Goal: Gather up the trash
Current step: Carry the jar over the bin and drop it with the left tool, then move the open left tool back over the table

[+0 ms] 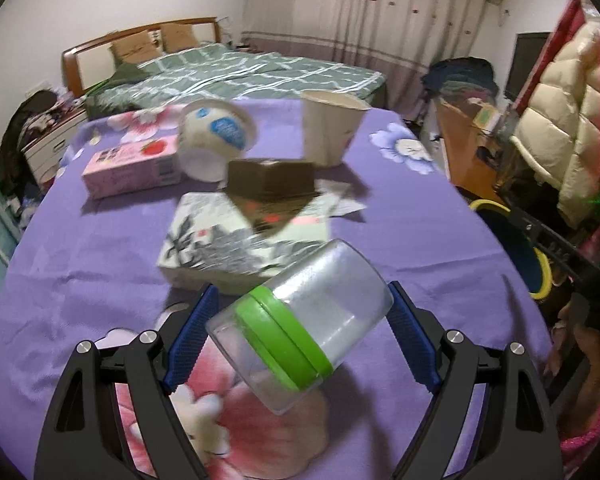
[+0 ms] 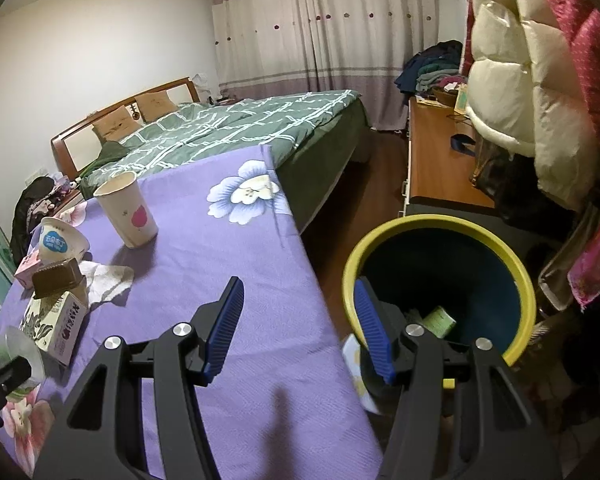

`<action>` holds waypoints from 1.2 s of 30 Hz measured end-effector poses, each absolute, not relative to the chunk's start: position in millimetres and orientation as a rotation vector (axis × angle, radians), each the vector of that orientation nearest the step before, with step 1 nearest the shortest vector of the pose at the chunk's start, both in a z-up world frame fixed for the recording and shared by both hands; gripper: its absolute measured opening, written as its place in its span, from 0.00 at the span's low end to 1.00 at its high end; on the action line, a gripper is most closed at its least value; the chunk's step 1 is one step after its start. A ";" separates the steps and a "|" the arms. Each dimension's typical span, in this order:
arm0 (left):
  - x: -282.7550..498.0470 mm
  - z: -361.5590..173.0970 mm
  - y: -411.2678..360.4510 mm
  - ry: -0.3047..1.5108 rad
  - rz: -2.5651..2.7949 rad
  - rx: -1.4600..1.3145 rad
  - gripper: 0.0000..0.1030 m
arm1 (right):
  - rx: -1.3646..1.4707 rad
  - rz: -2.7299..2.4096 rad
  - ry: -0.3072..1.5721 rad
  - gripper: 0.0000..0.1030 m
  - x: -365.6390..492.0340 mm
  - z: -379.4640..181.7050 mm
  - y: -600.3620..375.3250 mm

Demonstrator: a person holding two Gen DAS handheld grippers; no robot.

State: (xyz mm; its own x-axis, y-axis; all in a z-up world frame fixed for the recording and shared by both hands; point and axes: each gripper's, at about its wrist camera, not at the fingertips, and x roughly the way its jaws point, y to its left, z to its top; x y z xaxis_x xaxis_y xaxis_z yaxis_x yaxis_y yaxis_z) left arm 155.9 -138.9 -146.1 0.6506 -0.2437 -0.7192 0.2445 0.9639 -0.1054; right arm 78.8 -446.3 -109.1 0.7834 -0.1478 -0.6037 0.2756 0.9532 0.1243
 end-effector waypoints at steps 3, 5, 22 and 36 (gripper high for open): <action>155.5 -139.9 -156.4 0.808 -0.323 0.010 0.80 | 0.215 -0.246 0.621 0.53 66.7 -104.8 -456.8; 158.3 -135.5 -173.1 0.806 -0.375 0.008 0.80 | 0.212 -0.263 0.612 0.53 57.4 -100.8 -465.5; 207.3 -125.2 -372.5 0.829 -0.696 0.112 0.80 | 0.266 -0.453 0.600 0.57 2.4 -104.5 -557.9; 243.7 -162.7 -502.2 0.889 -0.756 0.214 0.82 | 0.322 -0.524 0.623 0.57 -19.1 -116.8 -598.1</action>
State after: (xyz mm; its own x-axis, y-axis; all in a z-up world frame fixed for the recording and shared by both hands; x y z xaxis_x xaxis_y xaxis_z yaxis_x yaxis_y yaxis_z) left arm 243.7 -502.2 -162.7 0.3952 -0.5064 -0.7664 0.6756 0.7255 -0.1309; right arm -19.1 -598.1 -116.8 0.6893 -0.3656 -0.6254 0.5538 0.8225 0.1296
